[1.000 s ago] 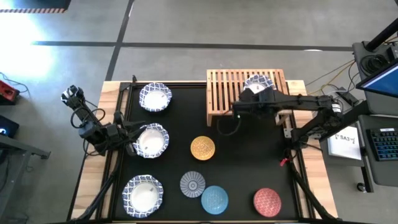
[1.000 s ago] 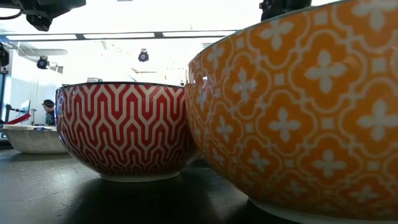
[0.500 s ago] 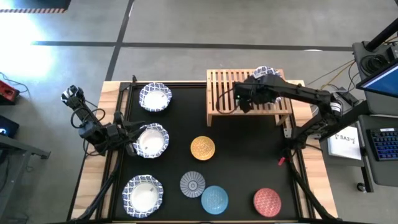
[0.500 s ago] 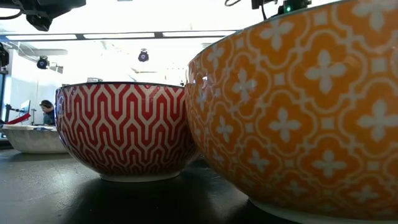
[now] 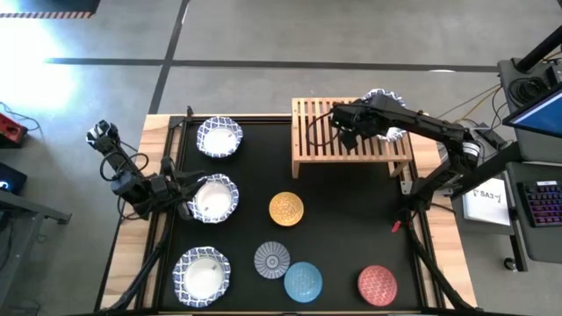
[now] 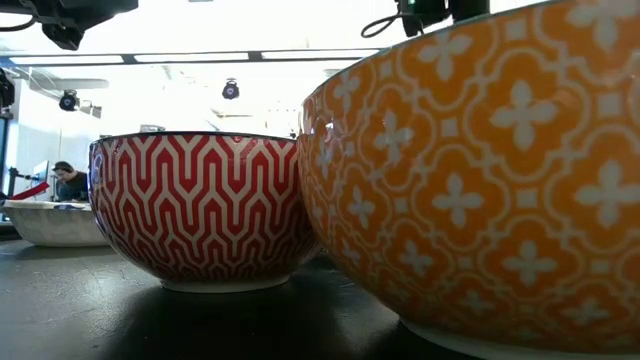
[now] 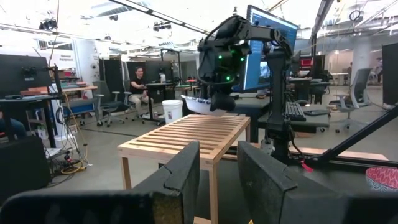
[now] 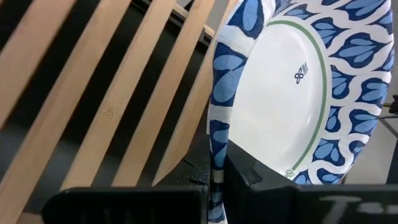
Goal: Place and stack bowls onto a shelf
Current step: Put the right white bowl on the shelf, then stack the middle white bowl on top of the other white bowl on the shelf
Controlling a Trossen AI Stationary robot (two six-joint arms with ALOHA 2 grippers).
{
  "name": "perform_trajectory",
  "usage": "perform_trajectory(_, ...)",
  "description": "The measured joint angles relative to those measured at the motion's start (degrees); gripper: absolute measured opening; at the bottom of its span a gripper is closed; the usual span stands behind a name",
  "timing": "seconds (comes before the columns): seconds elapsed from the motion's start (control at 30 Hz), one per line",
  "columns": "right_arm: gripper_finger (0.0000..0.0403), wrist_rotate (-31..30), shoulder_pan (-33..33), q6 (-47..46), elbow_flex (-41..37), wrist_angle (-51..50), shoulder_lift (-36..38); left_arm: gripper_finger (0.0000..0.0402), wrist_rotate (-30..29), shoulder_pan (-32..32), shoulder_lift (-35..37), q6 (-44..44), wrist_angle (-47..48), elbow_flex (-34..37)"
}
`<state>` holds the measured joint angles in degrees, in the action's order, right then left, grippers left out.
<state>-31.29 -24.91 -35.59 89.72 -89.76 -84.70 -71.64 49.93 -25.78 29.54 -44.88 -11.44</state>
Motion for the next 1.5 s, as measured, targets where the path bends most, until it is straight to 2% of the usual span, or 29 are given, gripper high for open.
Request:
perform_trajectory(0.37, 0.0009, 0.34, -0.39, 4.46, -0.9, 0.01, -1.26, 0.0091, 0.0, -0.02, -0.02, 0.0, 0.02, 0.0)
perform_trajectory(0.53, 0.002, 3.35, -0.36, 6.52, -0.9, 0.01, -1.26, 0.0091, 0.0, 0.0, -0.01, 0.0, 0.02, 0.0)
perform_trajectory(1.2, 0.0159, 7.85, -0.21, 9.92, -0.9, -0.02, -1.26, 0.0091, -0.01, -0.01, -0.02, 0.0, 1.0, 0.0)
perform_trajectory(1.5, 0.0197, 7.28, -0.08, 10.36, 0.69, 0.05, -1.26, 0.0091, 0.0, -0.01, -0.02, -0.01, 1.38, 0.0)
